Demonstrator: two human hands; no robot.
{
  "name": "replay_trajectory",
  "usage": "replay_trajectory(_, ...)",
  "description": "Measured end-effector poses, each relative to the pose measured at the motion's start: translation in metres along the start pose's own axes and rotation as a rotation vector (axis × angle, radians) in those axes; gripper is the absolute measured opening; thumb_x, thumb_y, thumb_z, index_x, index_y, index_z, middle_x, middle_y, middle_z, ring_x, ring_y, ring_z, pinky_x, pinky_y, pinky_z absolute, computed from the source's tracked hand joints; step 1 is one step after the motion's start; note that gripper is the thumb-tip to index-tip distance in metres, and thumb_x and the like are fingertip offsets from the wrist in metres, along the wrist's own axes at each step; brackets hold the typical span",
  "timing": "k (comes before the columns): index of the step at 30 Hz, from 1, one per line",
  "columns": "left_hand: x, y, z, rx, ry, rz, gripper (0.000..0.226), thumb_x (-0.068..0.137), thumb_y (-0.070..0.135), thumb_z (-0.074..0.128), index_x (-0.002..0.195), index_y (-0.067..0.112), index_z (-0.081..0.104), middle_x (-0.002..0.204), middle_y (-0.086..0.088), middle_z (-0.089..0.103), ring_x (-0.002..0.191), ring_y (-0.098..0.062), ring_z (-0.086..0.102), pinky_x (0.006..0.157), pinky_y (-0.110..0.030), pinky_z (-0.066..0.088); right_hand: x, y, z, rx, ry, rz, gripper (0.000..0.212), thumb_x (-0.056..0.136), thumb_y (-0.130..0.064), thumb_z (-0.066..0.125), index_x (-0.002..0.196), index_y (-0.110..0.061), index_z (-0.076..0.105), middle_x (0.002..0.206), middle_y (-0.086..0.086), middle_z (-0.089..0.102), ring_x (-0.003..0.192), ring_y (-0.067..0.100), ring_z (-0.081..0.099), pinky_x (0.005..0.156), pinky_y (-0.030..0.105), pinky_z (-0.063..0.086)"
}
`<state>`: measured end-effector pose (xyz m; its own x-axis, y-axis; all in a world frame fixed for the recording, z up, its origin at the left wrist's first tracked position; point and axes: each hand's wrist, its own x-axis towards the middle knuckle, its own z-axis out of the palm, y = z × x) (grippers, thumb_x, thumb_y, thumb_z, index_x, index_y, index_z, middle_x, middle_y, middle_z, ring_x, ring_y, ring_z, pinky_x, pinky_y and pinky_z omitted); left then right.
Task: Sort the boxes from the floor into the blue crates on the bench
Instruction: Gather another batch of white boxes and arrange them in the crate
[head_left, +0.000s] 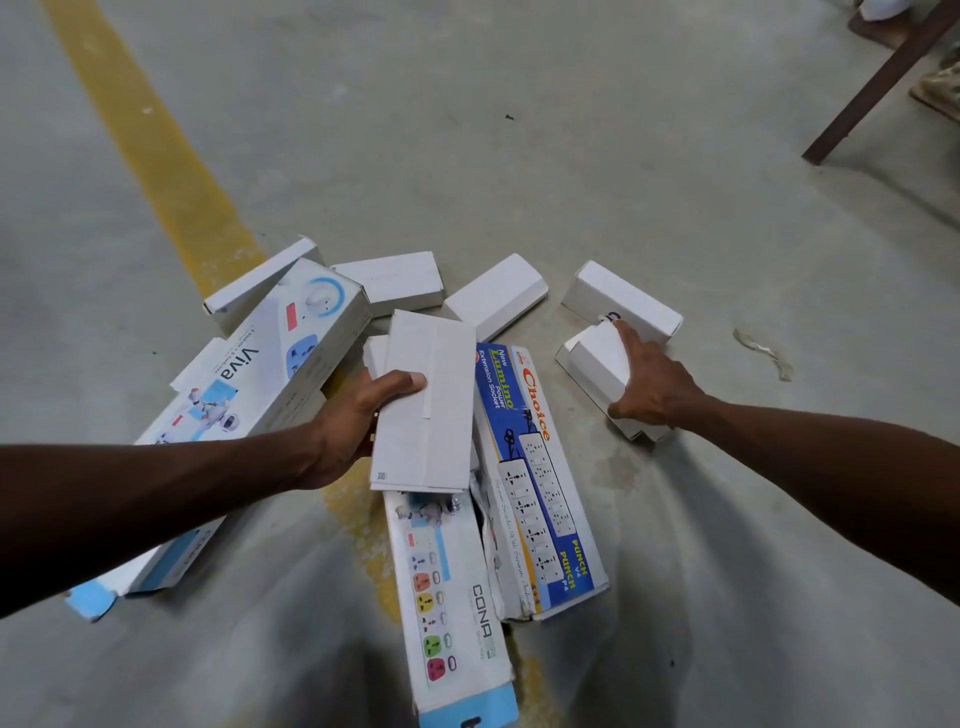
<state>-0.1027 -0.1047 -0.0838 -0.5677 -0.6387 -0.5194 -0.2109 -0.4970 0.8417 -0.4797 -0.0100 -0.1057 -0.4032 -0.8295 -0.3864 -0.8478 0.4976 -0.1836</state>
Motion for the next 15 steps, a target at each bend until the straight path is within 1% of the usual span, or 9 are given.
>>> replay_trajectory(2,0.0,0.001,0.001,0.007,-0.013,0.002,0.079,0.065,0.064,0.072,0.128,0.018,0.058,0.118,-0.014,0.073,0.11,-0.038,0.07,0.104,-0.061,0.05,0.002,0.001,-0.005,0.035,-0.002,-0.005,0.13,0.057,-0.032,0.085,0.152,-0.053,-0.002,0.135,0.014,0.049,0.109,0.043,0.057,0.088,0.046,0.052)
replay_trajectory(4,0.0,0.002,0.001,0.012,-0.024,-0.007,0.08,0.066,0.065,0.072,0.129,0.018,0.057,0.119,-0.014,0.073,0.11,-0.039,0.07,0.104,-0.062,0.05,0.004,0.002,-0.01,0.075,-0.02,0.002,0.129,0.055,-0.032,0.088,0.15,-0.052,0.003,0.14,0.013,0.05,0.113,0.042,0.056,0.084,0.043,0.049)
replay_trajectory(6,0.0,0.004,0.001,0.008,-0.03,-0.012,0.081,0.067,0.065,0.073,0.13,0.018,0.057,0.121,-0.014,0.072,0.111,-0.038,0.07,0.105,-0.062,0.049,0.001,0.002,-0.011,0.071,-0.057,-0.003,0.133,0.055,-0.035,0.091,0.151,-0.05,0.0,0.144,0.013,0.048,0.115,0.042,0.056,0.085,0.043,0.047)
replay_trajectory(7,-0.001,0.004,0.001,0.006,-0.033,-0.013,0.081,0.067,0.065,0.073,0.131,0.018,0.057,0.121,-0.014,0.072,0.111,-0.038,0.07,0.105,-0.062,0.049,-0.002,0.002,-0.01,0.051,-0.075,-0.015,0.137,0.054,-0.039,0.092,0.152,-0.049,-0.004,0.144,0.015,0.047,0.115,0.043,0.056,0.088,0.045,0.049)
replay_trajectory(9,-0.002,0.005,0.001,0.01,-0.04,-0.007,0.08,0.069,0.064,0.074,0.132,0.017,0.057,0.122,-0.014,0.072,0.112,-0.039,0.07,0.104,-0.063,0.049,-0.008,-0.001,-0.004,0.006,-0.096,-0.042,0.145,0.051,-0.051,0.093,0.153,-0.046,-0.009,0.141,0.018,0.045,0.116,0.044,0.057,0.095,0.051,0.051)
replay_trajectory(12,-0.002,0.006,0.0,0.015,-0.056,0.003,0.08,0.07,0.063,0.074,0.133,0.017,0.056,0.122,-0.015,0.072,0.112,-0.039,0.07,0.104,-0.063,0.049,-0.012,-0.003,0.002,0.016,-0.079,-0.044,0.146,0.047,-0.065,0.091,0.152,-0.048,-0.009,0.138,0.017,0.047,0.117,0.042,0.056,0.097,0.056,0.051)
replay_trajectory(13,-0.002,0.006,0.0,0.017,-0.06,0.004,0.08,0.069,0.063,0.073,0.132,0.017,0.056,0.122,-0.015,0.072,0.112,-0.038,0.07,0.104,-0.063,0.049,-0.011,-0.004,0.002,0.035,-0.066,-0.033,0.144,0.047,-0.067,0.09,0.151,-0.05,-0.009,0.138,0.016,0.047,0.118,0.043,0.056,0.098,0.057,0.05)
replay_trajectory(15,-0.002,0.006,-0.002,0.018,-0.062,0.006,0.08,0.069,0.064,0.073,0.132,0.018,0.055,0.122,-0.014,0.072,0.112,-0.038,0.07,0.103,-0.061,0.05,-0.009,-0.005,0.002,0.051,-0.041,-0.025,0.142,0.048,-0.064,0.09,0.15,-0.052,-0.007,0.137,0.015,0.05,0.117,0.043,0.056,0.097,0.055,0.05)
